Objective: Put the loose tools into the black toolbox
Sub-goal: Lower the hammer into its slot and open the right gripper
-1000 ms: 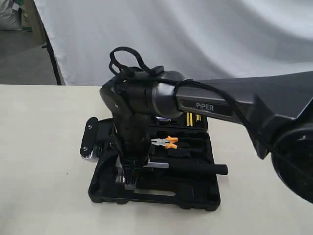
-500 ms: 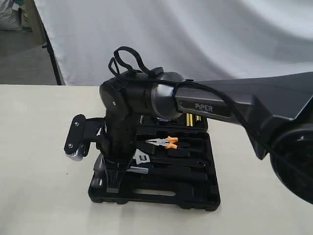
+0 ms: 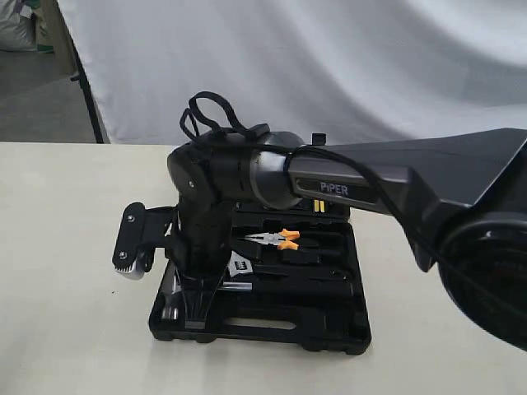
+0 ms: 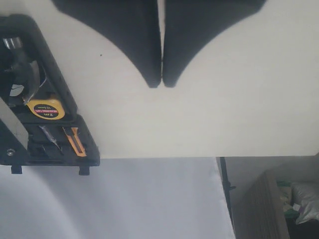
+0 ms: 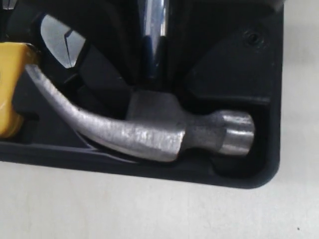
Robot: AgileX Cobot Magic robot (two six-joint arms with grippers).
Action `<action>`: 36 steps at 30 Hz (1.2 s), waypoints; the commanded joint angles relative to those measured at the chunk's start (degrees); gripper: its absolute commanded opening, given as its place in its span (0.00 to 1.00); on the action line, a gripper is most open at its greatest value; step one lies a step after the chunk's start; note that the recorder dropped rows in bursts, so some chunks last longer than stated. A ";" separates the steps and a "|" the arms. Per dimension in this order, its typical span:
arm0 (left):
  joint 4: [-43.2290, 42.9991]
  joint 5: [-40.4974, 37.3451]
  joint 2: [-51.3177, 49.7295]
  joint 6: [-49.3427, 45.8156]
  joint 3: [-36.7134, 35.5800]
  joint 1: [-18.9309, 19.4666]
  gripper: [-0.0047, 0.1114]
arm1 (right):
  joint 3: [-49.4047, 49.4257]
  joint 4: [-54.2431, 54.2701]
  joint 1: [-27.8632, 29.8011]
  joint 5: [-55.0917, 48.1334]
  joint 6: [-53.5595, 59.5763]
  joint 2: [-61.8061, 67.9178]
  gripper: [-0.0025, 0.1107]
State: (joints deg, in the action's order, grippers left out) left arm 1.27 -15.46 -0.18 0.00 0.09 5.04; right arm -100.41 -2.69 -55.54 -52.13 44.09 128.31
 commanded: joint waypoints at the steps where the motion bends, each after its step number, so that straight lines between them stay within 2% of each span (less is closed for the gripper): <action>1: 0.46 0.04 0.18 0.00 -0.09 -0.30 0.05 | -0.15 -1.04 0.15 0.69 0.78 -0.40 0.02; 19: 0.46 0.04 0.18 0.00 -0.09 -0.30 0.05 | -0.15 -1.04 0.15 1.46 -0.40 1.71 0.02; 21: 0.46 0.04 0.18 0.00 -0.09 -0.30 0.05 | -0.15 -1.04 0.04 1.21 -0.40 1.71 0.07; 24: 0.46 0.04 0.18 0.00 -0.09 -0.30 0.05 | -0.15 -1.04 0.04 0.97 -0.40 1.71 0.25; 27: 0.46 0.04 0.18 0.00 -0.09 -0.30 0.05 | -0.15 -1.04 0.04 0.76 -0.99 1.71 0.38; 30: 0.46 0.04 0.18 0.00 -0.09 -0.30 0.05 | -0.15 -1.44 0.04 -0.44 -2.72 1.41 0.45; 36: 0.46 0.04 0.18 0.00 -0.09 -0.30 0.05 | -0.15 -2.00 0.04 -0.45 -2.86 -1.60 0.46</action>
State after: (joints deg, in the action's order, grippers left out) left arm 1.27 -15.46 -0.18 0.00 0.09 5.04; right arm -100.51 -5.23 -55.54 -51.02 41.72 129.01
